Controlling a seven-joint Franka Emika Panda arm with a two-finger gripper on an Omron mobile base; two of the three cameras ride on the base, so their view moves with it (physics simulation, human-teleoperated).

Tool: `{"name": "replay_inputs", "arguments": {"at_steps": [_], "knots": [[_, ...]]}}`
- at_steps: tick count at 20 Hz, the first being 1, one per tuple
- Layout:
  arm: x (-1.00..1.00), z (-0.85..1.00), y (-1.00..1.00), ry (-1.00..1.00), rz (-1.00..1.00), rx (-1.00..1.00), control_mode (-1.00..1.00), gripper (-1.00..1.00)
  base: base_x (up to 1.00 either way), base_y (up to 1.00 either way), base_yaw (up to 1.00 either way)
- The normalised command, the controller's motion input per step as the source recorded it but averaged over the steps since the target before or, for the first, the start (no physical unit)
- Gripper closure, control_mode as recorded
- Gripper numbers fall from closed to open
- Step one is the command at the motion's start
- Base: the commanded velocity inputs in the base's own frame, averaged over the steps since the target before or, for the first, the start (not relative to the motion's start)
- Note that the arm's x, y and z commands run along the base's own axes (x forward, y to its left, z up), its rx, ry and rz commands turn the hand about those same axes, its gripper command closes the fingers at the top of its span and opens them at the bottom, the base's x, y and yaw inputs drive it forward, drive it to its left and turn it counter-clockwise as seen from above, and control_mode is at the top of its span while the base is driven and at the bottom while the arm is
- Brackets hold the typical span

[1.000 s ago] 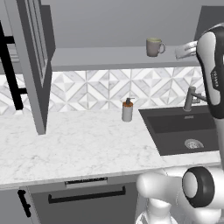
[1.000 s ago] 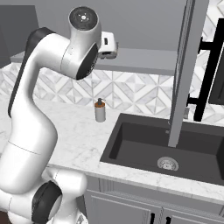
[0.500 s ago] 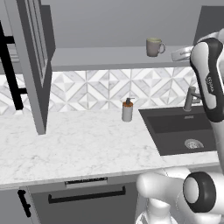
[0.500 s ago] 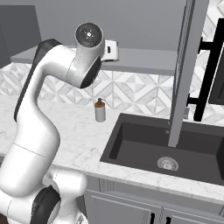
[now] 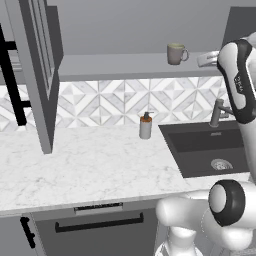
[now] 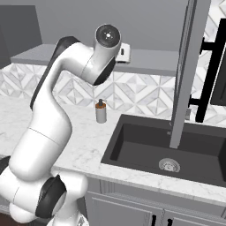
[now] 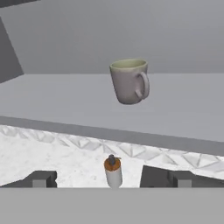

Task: Gather all objects into one cabinet and sort the glasses and bowls to opposite sides.

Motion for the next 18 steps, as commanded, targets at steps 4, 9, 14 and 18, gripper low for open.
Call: {"name": "replay_inputs", "arguments": {"at_steps": [4,9,14,18], "knots": [[0.45,0.13,0.03,0.08,0.03,-0.01,-1.0,-1.0,0.0,0.0,0.0],[0.12,0.0,-0.03,0.0,0.0,0.0,-1.0,-1.0,0.0,0.0,0.0],[0.54,0.0,-0.01,0.0,0.01,0.0,-1.0,-1.0,0.0,0.0,0.0],[0.48,0.0,0.0,0.0,0.0,0.0,-1.0,-1.0,0.0,0.0,0.0]]}}
